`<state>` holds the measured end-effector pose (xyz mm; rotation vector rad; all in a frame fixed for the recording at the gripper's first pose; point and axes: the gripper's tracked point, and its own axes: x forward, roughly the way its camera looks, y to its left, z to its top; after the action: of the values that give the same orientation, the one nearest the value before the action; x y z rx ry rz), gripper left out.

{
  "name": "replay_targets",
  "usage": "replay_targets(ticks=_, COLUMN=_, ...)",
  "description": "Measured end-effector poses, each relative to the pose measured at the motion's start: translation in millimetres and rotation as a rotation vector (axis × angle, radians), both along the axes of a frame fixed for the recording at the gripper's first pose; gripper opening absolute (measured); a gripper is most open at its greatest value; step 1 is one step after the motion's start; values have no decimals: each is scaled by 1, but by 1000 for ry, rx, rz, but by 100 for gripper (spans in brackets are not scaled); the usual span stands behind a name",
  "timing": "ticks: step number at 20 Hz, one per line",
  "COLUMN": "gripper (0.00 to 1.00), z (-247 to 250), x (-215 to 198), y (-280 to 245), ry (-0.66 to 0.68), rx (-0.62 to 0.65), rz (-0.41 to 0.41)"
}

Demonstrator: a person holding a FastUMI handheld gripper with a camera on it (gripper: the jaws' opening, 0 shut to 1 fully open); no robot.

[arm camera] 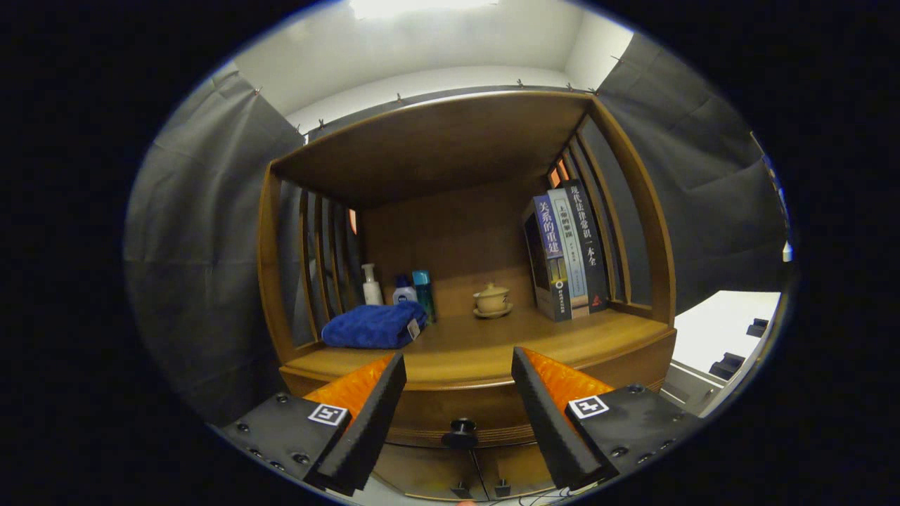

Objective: Pull open the drawer, take out the items inside it, and place them on the countertop above the cabinet.

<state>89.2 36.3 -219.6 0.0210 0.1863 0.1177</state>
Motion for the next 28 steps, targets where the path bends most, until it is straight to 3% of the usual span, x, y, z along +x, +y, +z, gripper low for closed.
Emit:
replay_targets(ticks=9, gripper=92, z=-64, x=3, y=-4, ry=77, rx=-50, rz=-5)
replay_targets(ticks=14, gripper=87, z=-101, x=6, y=-5, ry=165, rx=0, rz=-18)
replay_targets(ticks=16, gripper=81, z=-114, x=9, y=-5, ry=192, rx=10, rz=-21)
replay_targets(ticks=20, gripper=60, z=-131, x=15, y=0, ry=224, rx=13, rz=-34)
replay_targets(ticks=28, gripper=37, z=-134, x=14, y=-3, ry=240, rx=5, rz=-38)
